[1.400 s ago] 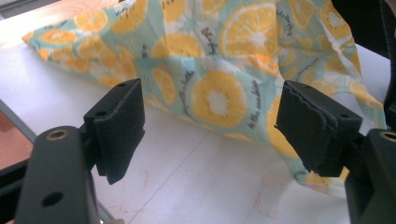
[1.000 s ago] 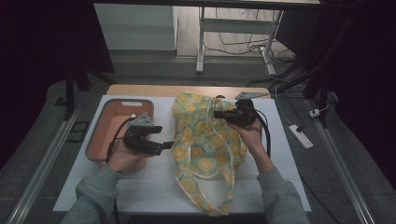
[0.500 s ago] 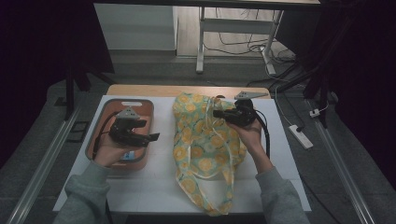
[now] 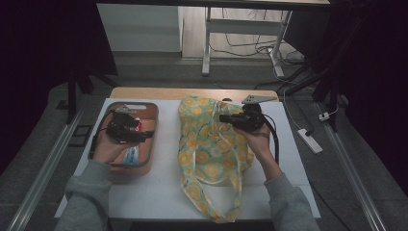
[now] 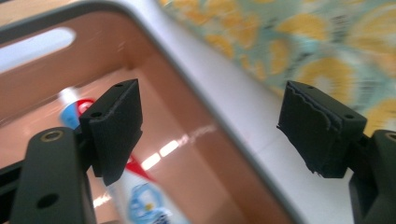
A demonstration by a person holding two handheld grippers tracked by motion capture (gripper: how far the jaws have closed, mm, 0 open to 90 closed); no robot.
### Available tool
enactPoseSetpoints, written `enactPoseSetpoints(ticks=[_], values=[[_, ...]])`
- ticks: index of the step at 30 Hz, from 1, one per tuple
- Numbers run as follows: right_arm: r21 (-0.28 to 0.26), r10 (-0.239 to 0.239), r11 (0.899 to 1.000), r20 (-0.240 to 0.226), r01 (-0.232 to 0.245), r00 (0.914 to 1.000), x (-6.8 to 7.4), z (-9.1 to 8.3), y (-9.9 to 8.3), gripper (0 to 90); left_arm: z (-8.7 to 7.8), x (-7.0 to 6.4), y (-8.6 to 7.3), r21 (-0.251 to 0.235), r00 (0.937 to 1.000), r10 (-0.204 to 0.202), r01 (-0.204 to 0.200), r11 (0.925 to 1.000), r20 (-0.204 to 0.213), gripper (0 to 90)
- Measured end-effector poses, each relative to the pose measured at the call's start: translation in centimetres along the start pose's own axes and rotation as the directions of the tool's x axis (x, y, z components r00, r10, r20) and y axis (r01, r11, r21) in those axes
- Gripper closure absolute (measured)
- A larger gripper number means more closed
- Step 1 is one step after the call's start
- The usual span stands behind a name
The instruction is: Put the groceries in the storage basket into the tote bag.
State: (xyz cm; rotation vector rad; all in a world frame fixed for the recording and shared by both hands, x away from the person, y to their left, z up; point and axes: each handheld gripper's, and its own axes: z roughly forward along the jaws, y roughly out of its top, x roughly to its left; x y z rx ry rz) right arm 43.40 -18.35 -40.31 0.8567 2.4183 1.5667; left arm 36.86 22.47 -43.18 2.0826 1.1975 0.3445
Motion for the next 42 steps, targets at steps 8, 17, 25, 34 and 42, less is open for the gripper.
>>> enactPoseSetpoints(ticks=[8,17,25,34,42], values=[[-0.009,-0.005,1.000,0.000,0.005,1.0000,0.4,-0.1,0.1,88.5,0.9,1.8,-0.3,0.030,0.9979,-0.057,0.058,0.9979,-0.030,20.9],[0.004,-0.008,1.000,-0.004,0.008,1.0000,0.5,0.2,-0.1,88.4,2.4,3.0,-0.9,0.108,0.9935,-0.087,0.094,0.9897,-0.074,18.9],[0.007,-0.006,1.000,-0.003,0.006,1.0000,0.4,0.2,-0.2,88.4,4.4,4.6,-1.5,0.185,0.9840,-0.145,0.162,0.9692,-0.104,18.7],[0.017,-0.011,1.000,0.000,0.011,0.9999,0.4,0.5,-0.3,88.4,6.2,6.1,-2.2,0.243,0.9626,-0.218,0.253,0.9364,-0.161,22.6],[0.022,-0.011,1.000,0.004,0.011,0.9999,0.4,0.6,-0.4,88.4,7.2,6.3,-2.4,0.312,0.9575,-0.240,0.280,0.9079,-0.159,35.6]])
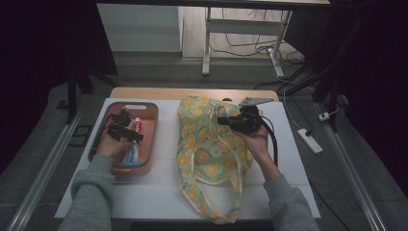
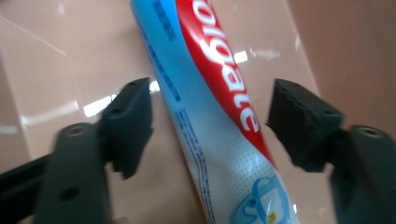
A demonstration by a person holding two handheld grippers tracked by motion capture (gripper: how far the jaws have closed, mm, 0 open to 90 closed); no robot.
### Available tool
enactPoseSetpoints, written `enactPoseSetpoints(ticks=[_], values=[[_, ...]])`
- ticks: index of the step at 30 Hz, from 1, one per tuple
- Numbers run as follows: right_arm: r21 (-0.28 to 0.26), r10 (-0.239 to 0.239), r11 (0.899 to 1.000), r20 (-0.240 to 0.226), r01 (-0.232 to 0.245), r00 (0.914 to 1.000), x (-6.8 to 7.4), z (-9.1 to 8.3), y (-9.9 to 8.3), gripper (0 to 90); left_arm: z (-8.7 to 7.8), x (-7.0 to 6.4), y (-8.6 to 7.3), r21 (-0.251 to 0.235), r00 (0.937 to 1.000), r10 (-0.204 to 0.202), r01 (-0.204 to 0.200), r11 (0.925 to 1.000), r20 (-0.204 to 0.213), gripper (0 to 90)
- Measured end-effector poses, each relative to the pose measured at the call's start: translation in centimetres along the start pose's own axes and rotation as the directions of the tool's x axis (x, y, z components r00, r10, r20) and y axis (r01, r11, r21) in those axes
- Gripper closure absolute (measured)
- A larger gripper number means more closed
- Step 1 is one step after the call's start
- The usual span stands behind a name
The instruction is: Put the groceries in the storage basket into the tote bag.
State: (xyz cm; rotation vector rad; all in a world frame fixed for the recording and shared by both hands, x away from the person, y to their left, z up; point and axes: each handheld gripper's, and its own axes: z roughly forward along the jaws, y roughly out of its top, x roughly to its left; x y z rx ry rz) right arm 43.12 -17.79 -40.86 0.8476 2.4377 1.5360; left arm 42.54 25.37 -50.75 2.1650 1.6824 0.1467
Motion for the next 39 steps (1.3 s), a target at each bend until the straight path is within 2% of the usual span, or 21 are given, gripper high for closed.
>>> enactPoseSetpoints(ticks=[2,6,7,8,9,14,18,29,35,38,39], values=[[0.002,-0.001,1.000,0.003,0.001,1.0000,0.0,0.0,0.0,88.4,0.1,0.0,0.0,0.011,0.9999,0.001,-0.001,0.9999,-0.011,38.8],[0.001,0.000,1.000,0.005,0.000,1.0000,0.0,0.0,-0.1,88.4,0.2,0.2,0.0,0.021,0.9999,-0.017,0.017,0.9996,0.001,43.7],[0.002,0.002,1.000,0.007,-0.002,1.0000,-0.1,0.0,-0.1,88.4,0.1,0.3,0.0,0.018,0.9998,-0.021,0.021,0.9996,0.006,50.9],[0.002,0.002,1.000,0.007,-0.002,1.0000,-0.1,0.0,-0.1,88.4,0.0,0.3,0.0,0.010,0.9999,-0.017,0.017,0.9998,-0.001,50.9],[0.003,0.002,1.000,0.009,-0.002,1.0000,-0.1,-0.1,-0.1,88.4,-0.1,0.3,0.0,0.003,0.9997,-0.017,0.017,0.9999,-0.016,56.1],[-0.004,0.000,1.000,0.011,0.000,0.9999,0.0,-0.2,-0.1,88.4,-0.4,0.6,-0.1,-0.011,0.9997,-0.024,0.024,0.9997,-0.004,68.6],[0.000,0.002,1.000,0.014,-0.002,0.9999,-0.1,-0.2,-0.1,88.4,-0.6,0.9,-0.2,-0.020,0.9998,-0.022,0.022,0.9996,0.003,71.2],[0.001,0.001,1.000,0.017,-0.001,0.9999,0.0,-0.2,-0.1,88.4,-1.0,0.8,-0.3,-0.038,0.9993,0.036,-0.037,0.9986,-0.009,74.8],[0.001,-0.001,1.000,0.021,0.001,0.9998,-0.1,-0.2,-0.1,88.4,-1.4,1.1,-0.5,-0.047,0.9988,0.049,-0.049,0.9977,-0.002,76.3],[-0.001,0.001,1.000,0.022,-0.001,0.9998,-0.1,-0.2,-0.1,88.4,-1.7,1.1,-0.6,-0.059,0.9983,0.057,-0.057,0.9966,-0.008,76.6],[-0.003,0.002,1.000,0.020,-0.002,0.9998,-0.1,-0.3,-0.1,88.4,-1.9,1.2,-0.6,-0.076,0.9984,0.056,-0.056,0.9955,-0.006,76.8]])
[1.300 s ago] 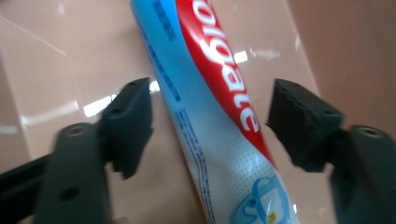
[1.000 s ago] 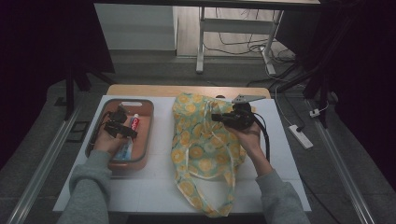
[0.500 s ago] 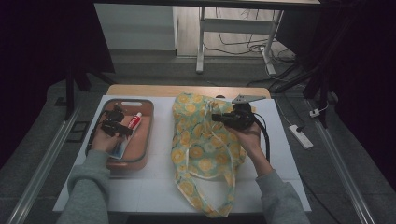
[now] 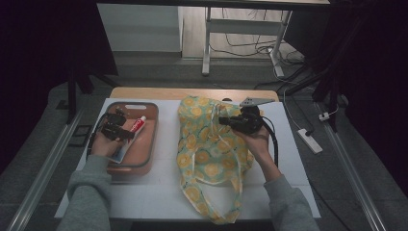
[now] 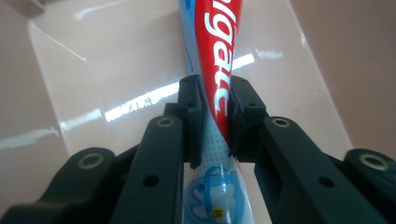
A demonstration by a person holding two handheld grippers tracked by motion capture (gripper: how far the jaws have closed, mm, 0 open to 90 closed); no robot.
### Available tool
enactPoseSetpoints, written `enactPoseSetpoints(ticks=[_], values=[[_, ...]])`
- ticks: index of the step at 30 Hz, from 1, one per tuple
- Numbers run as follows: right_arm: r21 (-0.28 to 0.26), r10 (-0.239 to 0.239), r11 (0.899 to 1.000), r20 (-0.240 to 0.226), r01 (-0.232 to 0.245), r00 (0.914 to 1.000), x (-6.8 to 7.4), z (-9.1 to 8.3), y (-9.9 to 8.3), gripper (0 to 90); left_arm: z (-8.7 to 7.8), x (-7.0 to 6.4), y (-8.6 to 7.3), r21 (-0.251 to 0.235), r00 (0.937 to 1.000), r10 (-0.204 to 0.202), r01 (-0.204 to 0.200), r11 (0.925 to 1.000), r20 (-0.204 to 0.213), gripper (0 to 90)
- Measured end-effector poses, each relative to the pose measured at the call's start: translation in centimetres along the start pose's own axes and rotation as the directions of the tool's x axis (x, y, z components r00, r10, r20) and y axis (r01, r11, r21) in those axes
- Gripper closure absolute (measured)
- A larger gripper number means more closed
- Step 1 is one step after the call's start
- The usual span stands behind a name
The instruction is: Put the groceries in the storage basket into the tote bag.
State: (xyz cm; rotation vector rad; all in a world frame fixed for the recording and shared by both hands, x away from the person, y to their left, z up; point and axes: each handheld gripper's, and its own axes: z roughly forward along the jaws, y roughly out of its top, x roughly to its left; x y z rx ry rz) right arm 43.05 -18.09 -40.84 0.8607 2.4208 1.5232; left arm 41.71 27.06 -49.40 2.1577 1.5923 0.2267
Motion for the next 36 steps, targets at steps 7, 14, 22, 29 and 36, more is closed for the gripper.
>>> enactPoseSetpoints(ticks=[7,14,22,29,36], values=[[-0.002,-0.001,1.000,0.002,0.001,1.0000,0.0,0.0,0.0,88.4,-2.9,0.0,0.1,-0.106,0.9990,0.010,-0.005,0.9943,0.044,77.2],[-0.001,-0.001,1.000,0.006,0.001,1.0000,0.0,0.0,0.0,88.4,-6.9,-0.5,-0.1,-0.243,0.9932,0.040,-0.013,0.9699,0.109,77.6],[0.001,-0.001,1.000,0.006,0.001,1.0000,0.0,0.1,0.0,88.4,-9.3,-1.4,-0.5,-0.338,0.9674,0.099,-0.015,0.9409,0.233,78.1],[0.001,0.002,1.000,0.006,-0.002,1.0000,0.0,0.2,-0.1,88.4,-9.6,-2.6,-0.2,-0.357,0.9437,0.154,-0.042,0.9333,0.293,78.7],[0.002,0.002,1.000,0.006,-0.002,1.0000,0.0,0.2,-0.1,88.4,-9.2,-3.8,0.0,-0.357,0.9211,0.194,-0.065,0.9317,0.338,79.2]])
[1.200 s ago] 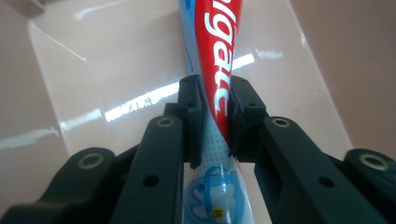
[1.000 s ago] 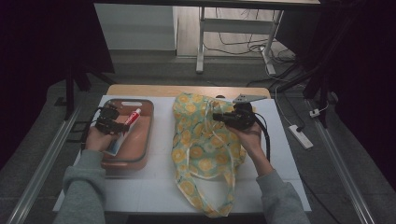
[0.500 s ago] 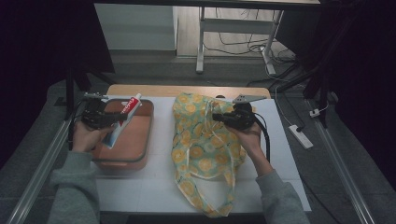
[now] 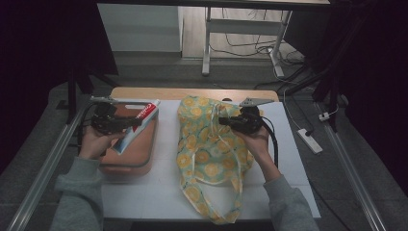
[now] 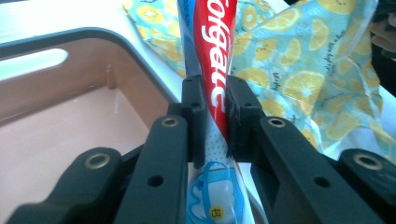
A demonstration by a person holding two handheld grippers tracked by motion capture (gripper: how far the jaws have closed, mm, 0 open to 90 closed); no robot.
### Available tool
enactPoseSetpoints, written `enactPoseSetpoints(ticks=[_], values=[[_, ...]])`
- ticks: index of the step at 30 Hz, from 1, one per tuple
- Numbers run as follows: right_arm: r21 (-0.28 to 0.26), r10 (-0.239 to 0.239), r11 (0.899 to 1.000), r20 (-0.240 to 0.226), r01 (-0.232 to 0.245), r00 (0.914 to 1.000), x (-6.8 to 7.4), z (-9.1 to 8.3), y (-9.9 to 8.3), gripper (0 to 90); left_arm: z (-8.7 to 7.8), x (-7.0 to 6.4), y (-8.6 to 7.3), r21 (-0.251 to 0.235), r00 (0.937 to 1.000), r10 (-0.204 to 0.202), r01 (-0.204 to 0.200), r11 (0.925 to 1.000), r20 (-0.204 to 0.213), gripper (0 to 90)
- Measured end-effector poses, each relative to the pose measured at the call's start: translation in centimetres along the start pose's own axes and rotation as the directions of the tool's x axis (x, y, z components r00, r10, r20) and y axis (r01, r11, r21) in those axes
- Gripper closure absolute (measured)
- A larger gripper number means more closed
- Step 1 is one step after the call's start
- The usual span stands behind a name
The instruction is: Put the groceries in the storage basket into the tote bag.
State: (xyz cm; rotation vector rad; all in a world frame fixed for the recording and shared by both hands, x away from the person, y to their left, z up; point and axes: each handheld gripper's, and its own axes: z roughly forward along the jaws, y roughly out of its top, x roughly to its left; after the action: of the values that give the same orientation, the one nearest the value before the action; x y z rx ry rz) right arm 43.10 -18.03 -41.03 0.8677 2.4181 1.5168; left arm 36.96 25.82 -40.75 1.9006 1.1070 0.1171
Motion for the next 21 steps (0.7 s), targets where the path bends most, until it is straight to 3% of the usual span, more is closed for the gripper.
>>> enactPoseSetpoints(ticks=[11,16,21], values=[[0.003,0.000,1.000,0.001,0.000,1.0000,0.0,0.1,0.0,88.4,1.0,-2.2,0.4,0.022,0.9967,0.059,-0.061,0.9979,0.056,79.6],[0.003,0.002,1.000,0.000,-0.002,1.0000,-0.1,0.1,0.0,88.4,1.8,-4.1,0.7,0.030,0.9884,0.106,-0.110,0.9935,0.108,79.9],[0.001,0.002,1.000,0.002,-0.002,1.0000,0.0,0.0,0.0,88.4,3.1,-6.1,0.9,0.054,0.9756,0.154,-0.164,0.9850,0.157,80.1]])
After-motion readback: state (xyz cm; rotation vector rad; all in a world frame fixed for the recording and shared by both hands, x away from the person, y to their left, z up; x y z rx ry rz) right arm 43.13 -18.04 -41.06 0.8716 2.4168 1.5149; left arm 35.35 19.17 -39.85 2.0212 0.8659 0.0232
